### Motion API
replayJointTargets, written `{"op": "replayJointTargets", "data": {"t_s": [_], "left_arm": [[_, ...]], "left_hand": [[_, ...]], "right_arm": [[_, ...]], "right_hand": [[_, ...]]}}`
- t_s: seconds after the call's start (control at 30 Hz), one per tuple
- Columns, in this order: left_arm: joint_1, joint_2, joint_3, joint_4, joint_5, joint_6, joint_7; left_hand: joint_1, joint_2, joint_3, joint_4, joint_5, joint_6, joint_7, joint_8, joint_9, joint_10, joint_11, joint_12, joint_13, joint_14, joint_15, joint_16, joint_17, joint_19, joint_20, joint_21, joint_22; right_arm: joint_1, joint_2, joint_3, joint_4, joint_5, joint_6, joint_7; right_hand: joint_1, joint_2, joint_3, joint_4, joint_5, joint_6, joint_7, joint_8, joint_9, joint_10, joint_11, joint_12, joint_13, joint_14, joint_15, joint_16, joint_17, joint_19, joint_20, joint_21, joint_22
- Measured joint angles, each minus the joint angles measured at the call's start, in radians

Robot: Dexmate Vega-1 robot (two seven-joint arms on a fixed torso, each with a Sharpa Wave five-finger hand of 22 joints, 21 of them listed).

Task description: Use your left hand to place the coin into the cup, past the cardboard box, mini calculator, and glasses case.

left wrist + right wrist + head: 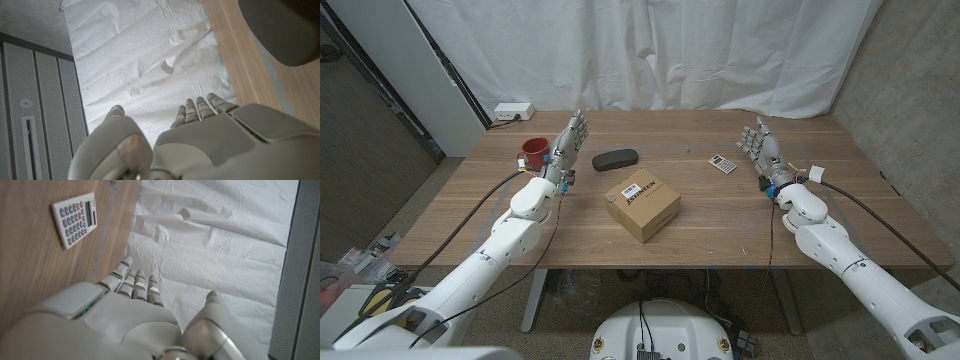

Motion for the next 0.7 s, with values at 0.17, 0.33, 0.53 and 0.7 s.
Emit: {"op": "replayJointTargets", "data": {"t_s": [0.17, 0.33, 0.53, 0.7], "left_arm": [[0.021, 0.045, -0.014, -0.032, 0.004, 0.011, -0.014], [0.047, 0.075, -0.029, -0.060, 0.010, 0.013, -0.017], [0.084, 0.109, -0.048, -0.090, 0.034, -0.005, -0.009], [0.108, 0.121, -0.057, -0.103, 0.053, -0.025, 0.002]], "left_hand": [[0.015, 0.004, 0.003, -0.010, 0.000, 0.004, -0.004, 0.000, 0.000, 0.001, -0.001, 0.000, 0.000, 0.005, -0.005, 0.000, -0.003, 0.000, 0.000, 0.000, 0.000], [0.036, 0.010, 0.011, -0.018, 0.000, 0.024, -0.009, 0.000, 0.000, 0.003, -0.003, 0.000, 0.000, 0.005, -0.005, 0.000, -0.003, 0.000, 0.000, 0.000, 0.000], [0.066, 0.019, 0.021, -0.037, 0.000, 0.039, -0.018, 0.008, 0.000, 0.008, -0.008, 0.000, 0.000, 0.011, -0.011, 0.000, -0.003, 0.000, 0.000, 0.000, 0.000], [0.101, 0.023, 0.029, -0.055, 0.000, 0.065, -0.029, 0.008, 0.000, 0.014, -0.014, 0.000, 0.000, 0.016, -0.016, 0.000, -0.003, 0.000, 0.000, 0.000, 0.000]], "right_arm": [[-0.011, 0.005, 0.000, -0.020, -0.014, 0.001, -0.029], [-0.018, 0.018, -0.003, -0.031, -0.023, 0.006, -0.049], [-0.030, 0.031, -0.008, -0.052, -0.037, 0.012, -0.077], [-0.038, 0.032, -0.008, -0.065, -0.046, 0.012, -0.097]], "right_hand": [[0.000, 0.000, 0.004, -0.004, 0.000, 0.000, 0.000, 0.000, 0.000, 0.000, 0.000, 0.000, 0.000, 0.000, 0.000, 0.000, 0.000, 0.004, 0.004, -0.004, 0.000], [0.000, 0.000, 0.004, -0.004, 0.000, 0.000, 0.000, 0.000, 0.000, 0.005, -0.005, 0.000, 0.000, 0.011, 0.000, 0.000, 0.000, 0.006, 0.006, -0.004, 0.000], [0.000, 0.000, 0.004, -0.004, 0.000, 0.000, 0.000, 0.000, 0.000, 0.005, -0.005, 0.000, 0.000, 0.011, 0.000, 0.000, 0.000, 0.006, 0.006, -0.007, 0.000], [0.005, 0.005, 0.004, -0.004, 0.000, 0.005, -0.005, 0.004, 0.000, 0.005, -0.005, 0.000, 0.000, 0.011, 0.000, 0.000, 0.000, 0.005, 0.006, -0.008, 0.000]]}}
